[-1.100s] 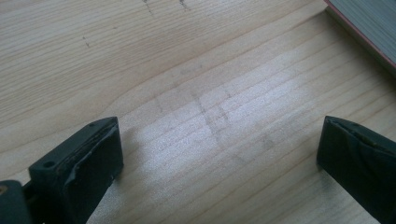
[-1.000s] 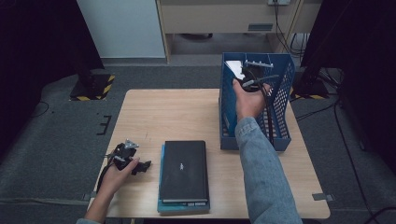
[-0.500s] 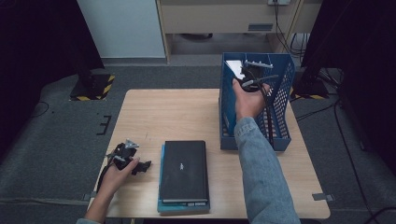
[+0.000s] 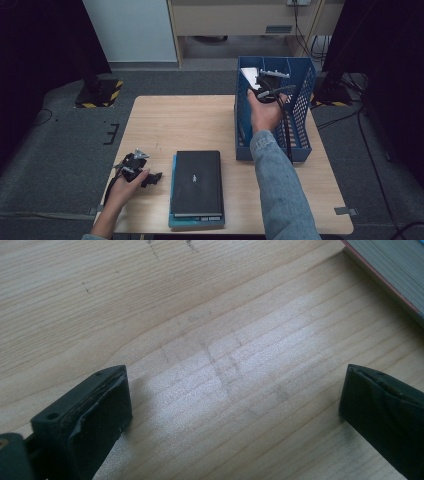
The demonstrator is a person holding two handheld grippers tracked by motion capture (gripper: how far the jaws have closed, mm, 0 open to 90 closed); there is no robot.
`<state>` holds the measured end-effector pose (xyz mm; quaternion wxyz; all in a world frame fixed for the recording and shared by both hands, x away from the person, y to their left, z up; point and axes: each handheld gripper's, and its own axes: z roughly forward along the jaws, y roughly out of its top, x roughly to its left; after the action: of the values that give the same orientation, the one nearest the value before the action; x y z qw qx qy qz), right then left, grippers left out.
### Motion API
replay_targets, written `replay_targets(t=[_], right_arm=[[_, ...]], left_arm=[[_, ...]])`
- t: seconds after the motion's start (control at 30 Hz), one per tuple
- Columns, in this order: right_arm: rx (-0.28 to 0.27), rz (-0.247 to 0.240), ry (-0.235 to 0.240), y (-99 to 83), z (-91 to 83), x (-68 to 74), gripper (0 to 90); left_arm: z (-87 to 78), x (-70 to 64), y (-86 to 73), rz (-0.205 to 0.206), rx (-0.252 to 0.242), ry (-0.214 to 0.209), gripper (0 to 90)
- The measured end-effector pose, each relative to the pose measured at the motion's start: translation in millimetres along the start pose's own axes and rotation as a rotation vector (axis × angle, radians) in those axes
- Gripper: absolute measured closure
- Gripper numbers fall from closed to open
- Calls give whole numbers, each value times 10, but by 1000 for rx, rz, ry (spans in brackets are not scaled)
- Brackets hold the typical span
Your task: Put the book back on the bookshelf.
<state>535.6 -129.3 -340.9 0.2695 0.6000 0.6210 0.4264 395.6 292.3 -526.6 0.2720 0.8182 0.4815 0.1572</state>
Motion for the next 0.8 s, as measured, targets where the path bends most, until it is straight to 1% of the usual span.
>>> replay_targets(t=[0.13, 0.2, 0.37, 0.4, 0.5, 0.7, 0.8], right_arm=[[1, -8, 0, -29, -21, 3, 592], [1, 2, -1, -47, -35, -6, 591], [1, 2, 3, -97, -72, -11, 586], [2, -4, 4, -102, -76, -2, 586], [8, -17, 5, -104, -79, 25, 581], [3, -19, 6, -119, -83, 40, 569], [-5, -11, 21, -155, -86, 74, 543]], left_arm=[[-2, 3, -2, -2, -2, -3, 0], [-2, 1, -2, -1, -1, -3, 0], [-2, -2, -3, 1, 0, -3, 0], [-4, -1, -3, 6, 4, -3, 0], [-2, -4, -2, 1, 1, -4, 0], [0, -3, 1, 0, 0, -7, 0], [-1, -5, 0, 3, 1, -7, 0]])
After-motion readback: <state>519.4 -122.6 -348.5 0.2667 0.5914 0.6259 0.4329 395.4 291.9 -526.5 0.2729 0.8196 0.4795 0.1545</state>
